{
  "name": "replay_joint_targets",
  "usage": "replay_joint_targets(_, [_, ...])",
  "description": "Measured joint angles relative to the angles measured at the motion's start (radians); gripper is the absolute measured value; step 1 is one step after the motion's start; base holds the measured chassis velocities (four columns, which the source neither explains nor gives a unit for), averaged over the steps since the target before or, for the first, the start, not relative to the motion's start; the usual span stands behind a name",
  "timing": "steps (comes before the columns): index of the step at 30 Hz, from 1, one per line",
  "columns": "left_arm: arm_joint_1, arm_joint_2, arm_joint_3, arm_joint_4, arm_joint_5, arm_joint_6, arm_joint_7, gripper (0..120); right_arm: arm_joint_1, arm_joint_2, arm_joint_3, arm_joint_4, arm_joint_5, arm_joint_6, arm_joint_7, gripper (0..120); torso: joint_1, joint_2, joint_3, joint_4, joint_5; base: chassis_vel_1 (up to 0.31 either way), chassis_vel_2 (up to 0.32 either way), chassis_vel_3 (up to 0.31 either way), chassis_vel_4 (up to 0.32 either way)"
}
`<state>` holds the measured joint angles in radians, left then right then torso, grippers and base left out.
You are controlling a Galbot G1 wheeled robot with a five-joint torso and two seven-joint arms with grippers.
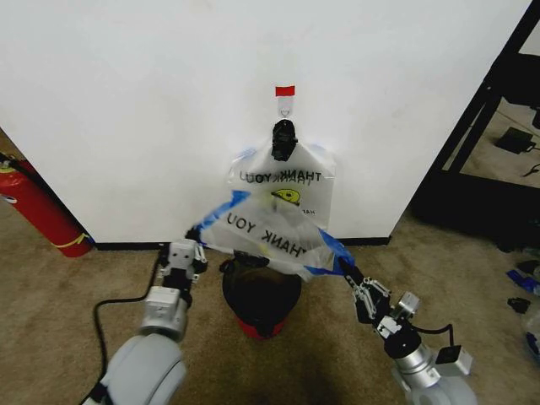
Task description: Pick up the garbage bag from the wall and place it over the trash bin.
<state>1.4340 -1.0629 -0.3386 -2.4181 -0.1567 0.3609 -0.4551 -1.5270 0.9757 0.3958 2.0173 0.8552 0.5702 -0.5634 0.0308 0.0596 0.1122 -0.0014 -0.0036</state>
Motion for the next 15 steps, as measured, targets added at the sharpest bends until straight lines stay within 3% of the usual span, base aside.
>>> replay_joint_targets(6, [0.04,-0.009,-0.042,-0.065,-0.012,0.042,-0.001,0,0.041,-0.016,-0.004,0.049,0.003,-0.026,0.031,0,0.0,0.0,0.0,-0.0002,-0.0001,0.0,0.0,0.0,0.0])
replay_joint_targets(15, [0.078,-0.051,-0.03,-0.086,-0.014,0.046,-0.003,0,0.064,-0.031,0.004,0.078,0.018,-0.036,0.062,0,0.0,0.0,0.0,-0.0002,0.0,0.0,0.0,0.0,0.0])
